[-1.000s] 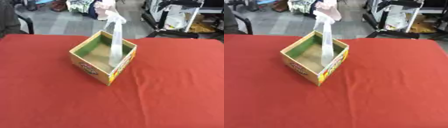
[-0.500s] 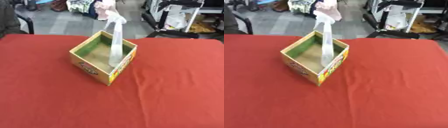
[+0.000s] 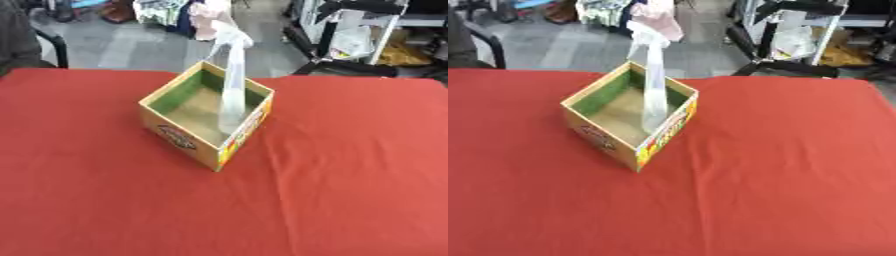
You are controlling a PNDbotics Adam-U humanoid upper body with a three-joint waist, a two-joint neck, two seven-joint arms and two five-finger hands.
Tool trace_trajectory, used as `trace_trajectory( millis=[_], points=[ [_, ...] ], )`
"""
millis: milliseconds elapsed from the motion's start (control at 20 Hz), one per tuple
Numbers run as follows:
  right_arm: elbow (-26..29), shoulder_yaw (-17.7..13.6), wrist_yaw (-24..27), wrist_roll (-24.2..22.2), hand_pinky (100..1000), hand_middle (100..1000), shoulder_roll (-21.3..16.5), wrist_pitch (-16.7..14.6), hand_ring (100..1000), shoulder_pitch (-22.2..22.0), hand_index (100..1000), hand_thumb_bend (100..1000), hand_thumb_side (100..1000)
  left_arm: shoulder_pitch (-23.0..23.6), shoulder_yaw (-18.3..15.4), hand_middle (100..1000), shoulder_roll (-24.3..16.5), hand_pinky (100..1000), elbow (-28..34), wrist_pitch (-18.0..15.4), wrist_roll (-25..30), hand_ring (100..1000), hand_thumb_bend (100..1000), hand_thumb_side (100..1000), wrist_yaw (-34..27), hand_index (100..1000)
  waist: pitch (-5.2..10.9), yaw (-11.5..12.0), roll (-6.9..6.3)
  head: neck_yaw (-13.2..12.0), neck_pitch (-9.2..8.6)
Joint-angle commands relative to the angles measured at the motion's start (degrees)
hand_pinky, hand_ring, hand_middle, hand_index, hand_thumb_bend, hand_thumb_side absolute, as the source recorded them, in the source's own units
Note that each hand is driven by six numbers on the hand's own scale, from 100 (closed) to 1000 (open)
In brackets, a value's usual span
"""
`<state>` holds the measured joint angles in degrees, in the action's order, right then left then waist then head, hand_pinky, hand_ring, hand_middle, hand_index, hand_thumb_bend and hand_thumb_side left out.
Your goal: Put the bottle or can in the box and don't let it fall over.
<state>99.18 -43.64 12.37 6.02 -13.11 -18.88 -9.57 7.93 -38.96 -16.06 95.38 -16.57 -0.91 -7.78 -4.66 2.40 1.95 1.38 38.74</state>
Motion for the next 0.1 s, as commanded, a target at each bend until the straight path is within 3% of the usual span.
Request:
trace_trajectory(
  millis=[50, 100],
  points=[
    [1.04, -0.03, 0.07, -0.28, 837, 1000, -1.04, -0.10, 1000, 0.21, 888, 100, 528, -0.42, 0.04, 1000, -0.91, 721, 1.07, -0.09, 0.41, 1000, 197, 1000, 0.25, 1000, 0.33, 0.03, 0.00, 0.05, 0.29],
    [1.03, -0.05, 0.10, -0.28, 837, 1000, -1.03, -0.12, 1000, 0.19, 888, 100, 527, -0.39, 0.01, 1000, -0.90, 721, 1.06, -0.09, 0.41, 1000, 197, 1000, 0.27, 1000, 0.33, 0.02, 0.01, 0.14, 0.25]
  ],
)
